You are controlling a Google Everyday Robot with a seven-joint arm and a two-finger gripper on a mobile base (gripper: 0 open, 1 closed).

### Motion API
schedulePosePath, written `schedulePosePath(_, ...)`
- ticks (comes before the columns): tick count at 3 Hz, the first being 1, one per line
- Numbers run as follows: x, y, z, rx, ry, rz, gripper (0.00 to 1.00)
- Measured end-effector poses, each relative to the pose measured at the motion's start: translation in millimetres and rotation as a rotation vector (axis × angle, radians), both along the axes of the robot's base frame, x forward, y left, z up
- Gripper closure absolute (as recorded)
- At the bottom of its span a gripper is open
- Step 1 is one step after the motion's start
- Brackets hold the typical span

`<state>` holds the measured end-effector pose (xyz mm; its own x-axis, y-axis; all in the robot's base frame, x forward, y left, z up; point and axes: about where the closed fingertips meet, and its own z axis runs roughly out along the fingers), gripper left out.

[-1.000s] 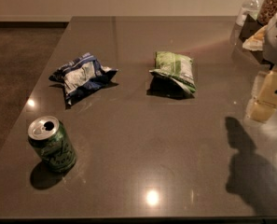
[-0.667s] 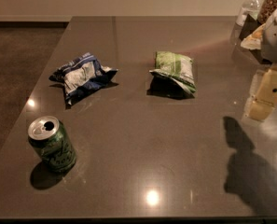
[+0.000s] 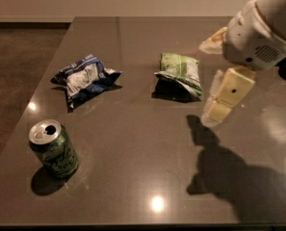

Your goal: Knock green can over

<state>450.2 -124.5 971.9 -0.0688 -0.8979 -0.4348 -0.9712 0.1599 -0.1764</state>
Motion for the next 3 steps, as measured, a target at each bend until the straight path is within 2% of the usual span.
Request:
schedulePosePath(1,-9,57,-10,0.104,0.011,0.104,0.0)
schedulePosePath(2,-30,105,-25,0.149,0.014,0.189,0.0)
schedulePosePath(3,-49,142,-37,0.174,0.014,0.243,0.0)
